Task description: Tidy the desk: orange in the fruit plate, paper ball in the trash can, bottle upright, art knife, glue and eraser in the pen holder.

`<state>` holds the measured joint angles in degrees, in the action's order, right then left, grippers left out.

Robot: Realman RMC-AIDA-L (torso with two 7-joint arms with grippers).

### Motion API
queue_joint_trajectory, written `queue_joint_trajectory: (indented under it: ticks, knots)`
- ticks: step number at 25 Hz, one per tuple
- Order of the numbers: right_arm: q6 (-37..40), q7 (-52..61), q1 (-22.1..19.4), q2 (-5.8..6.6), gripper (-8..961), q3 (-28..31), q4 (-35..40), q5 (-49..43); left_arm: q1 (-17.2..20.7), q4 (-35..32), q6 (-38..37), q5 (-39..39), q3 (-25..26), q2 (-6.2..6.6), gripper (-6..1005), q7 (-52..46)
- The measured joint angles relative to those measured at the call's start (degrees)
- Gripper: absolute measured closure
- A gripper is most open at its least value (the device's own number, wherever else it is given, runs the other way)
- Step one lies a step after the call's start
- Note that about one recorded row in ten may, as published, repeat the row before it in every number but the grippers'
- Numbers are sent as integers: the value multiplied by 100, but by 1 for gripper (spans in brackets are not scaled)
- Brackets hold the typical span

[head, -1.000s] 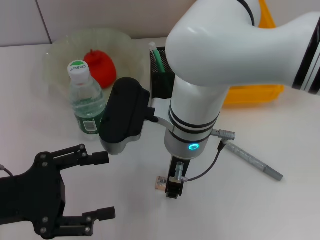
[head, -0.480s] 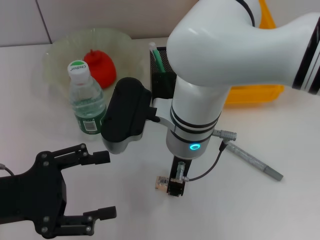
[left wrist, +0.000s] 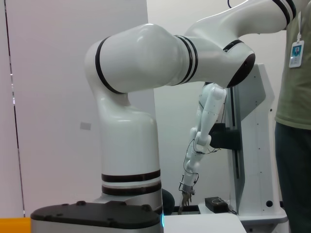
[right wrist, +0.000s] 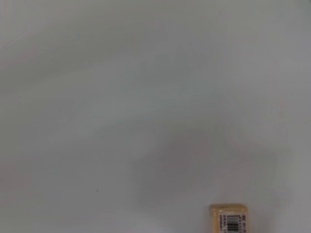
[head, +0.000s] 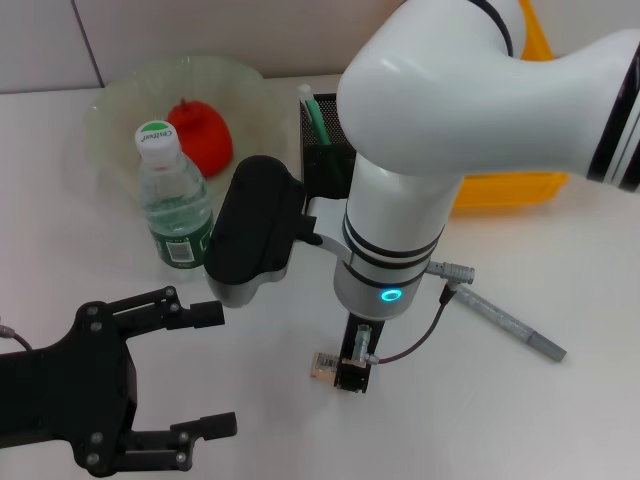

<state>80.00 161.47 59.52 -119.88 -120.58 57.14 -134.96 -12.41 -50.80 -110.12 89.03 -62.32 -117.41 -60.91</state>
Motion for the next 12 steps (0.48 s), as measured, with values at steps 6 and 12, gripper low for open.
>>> queue_joint_trajectory:
  ticks: [6,12]
  knots:
    - [-23,3,-61,0,722,3,66,-46,2,-11,-14,0,0,-1,198,0]
    - [-13,9,-100,0,722,53,77,-56,7,-35,-18,0,1,-2,198,-3]
